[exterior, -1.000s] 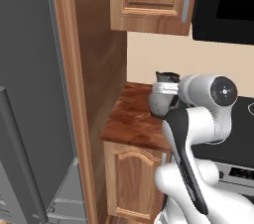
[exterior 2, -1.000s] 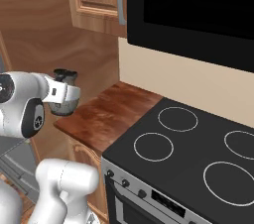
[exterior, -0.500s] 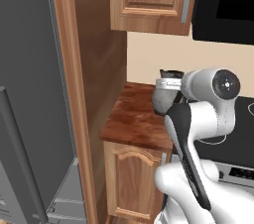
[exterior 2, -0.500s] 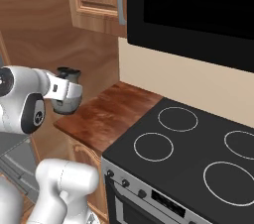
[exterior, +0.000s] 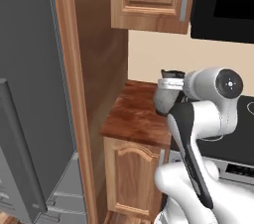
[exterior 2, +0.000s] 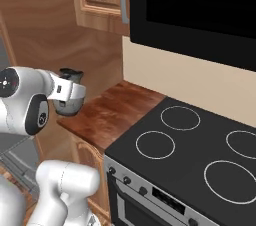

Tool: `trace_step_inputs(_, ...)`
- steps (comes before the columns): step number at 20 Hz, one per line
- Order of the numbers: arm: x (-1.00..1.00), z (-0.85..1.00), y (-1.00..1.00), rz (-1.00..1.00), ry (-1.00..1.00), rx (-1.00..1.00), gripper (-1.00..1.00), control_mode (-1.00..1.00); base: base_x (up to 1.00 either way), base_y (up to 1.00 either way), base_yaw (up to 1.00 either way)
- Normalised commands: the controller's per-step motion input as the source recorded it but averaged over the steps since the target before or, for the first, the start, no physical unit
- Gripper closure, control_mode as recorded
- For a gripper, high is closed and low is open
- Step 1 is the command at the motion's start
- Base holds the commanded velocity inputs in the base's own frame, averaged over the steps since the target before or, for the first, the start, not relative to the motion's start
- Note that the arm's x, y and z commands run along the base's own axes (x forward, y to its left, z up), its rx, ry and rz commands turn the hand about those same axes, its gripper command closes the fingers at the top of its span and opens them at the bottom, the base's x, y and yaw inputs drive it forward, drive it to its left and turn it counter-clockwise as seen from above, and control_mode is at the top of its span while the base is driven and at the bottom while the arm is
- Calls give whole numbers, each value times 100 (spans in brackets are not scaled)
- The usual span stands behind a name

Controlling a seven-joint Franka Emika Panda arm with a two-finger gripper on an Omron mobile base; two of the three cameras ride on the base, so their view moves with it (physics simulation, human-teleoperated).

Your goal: Move the cucumber and peach from the second highest shelf to the top shelf to make space. Then, place the pitcher from the counter on the cleared second highest shelf.

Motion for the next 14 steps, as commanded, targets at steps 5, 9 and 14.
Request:
trace_step_inputs(5, 0, 0, 0, 0, 0, 0, 100, 100, -97, -7, 27)
trace_step_inputs(9, 0, 0, 0, 0, 0, 0, 100, 100, -100, -2, 36)
trace_step_inputs(14, 0, 0, 0, 0, 0, 0, 100, 100, -70, 9, 50)
